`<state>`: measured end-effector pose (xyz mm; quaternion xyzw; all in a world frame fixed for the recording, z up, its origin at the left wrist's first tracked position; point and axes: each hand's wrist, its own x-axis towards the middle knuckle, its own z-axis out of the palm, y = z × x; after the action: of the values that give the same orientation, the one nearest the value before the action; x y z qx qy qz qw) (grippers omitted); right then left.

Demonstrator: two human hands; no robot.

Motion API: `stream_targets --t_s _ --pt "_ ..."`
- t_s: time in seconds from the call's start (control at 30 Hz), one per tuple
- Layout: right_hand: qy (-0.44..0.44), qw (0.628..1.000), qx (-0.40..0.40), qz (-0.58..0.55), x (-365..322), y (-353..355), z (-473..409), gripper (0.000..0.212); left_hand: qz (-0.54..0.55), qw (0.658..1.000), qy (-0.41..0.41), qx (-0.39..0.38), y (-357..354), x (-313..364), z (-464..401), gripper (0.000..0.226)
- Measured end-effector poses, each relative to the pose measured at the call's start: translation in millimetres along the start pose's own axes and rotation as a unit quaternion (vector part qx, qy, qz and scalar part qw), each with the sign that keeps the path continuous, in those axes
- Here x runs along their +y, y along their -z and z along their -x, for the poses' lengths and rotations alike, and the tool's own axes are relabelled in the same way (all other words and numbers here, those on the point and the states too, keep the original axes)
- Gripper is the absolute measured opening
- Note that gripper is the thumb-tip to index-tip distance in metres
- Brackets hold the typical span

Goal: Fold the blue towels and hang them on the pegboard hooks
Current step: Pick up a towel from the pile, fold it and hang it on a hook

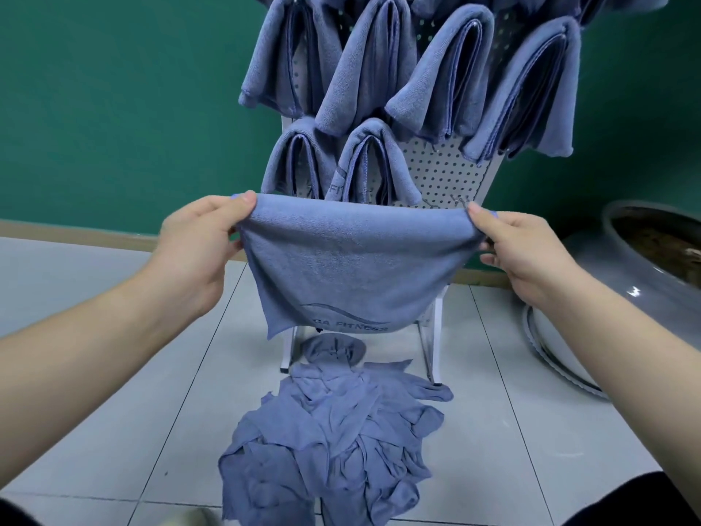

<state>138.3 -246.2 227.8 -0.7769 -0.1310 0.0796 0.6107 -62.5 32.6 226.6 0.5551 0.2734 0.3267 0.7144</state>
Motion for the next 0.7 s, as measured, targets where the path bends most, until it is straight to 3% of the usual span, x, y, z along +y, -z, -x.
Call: stream_targets --t_s 0.27,0.5,0.7 --pt "0.037 0.996 -0.012 -0.08 -9 -2 3 0.033 0.009 0.999 -0.039 -0.005 2 6 -2 0.017" --pt "0.074 0.992 -0.015 -0.102 -20 -4 10 0.05 -0.027 0.993 -0.116 0.013 3 14 -1 0.007" --pt "0.074 0.992 -0.04 -0.092 -23 -5 11 0.039 -0.071 0.98 -0.186 0.014 5 17 -2 0.015"
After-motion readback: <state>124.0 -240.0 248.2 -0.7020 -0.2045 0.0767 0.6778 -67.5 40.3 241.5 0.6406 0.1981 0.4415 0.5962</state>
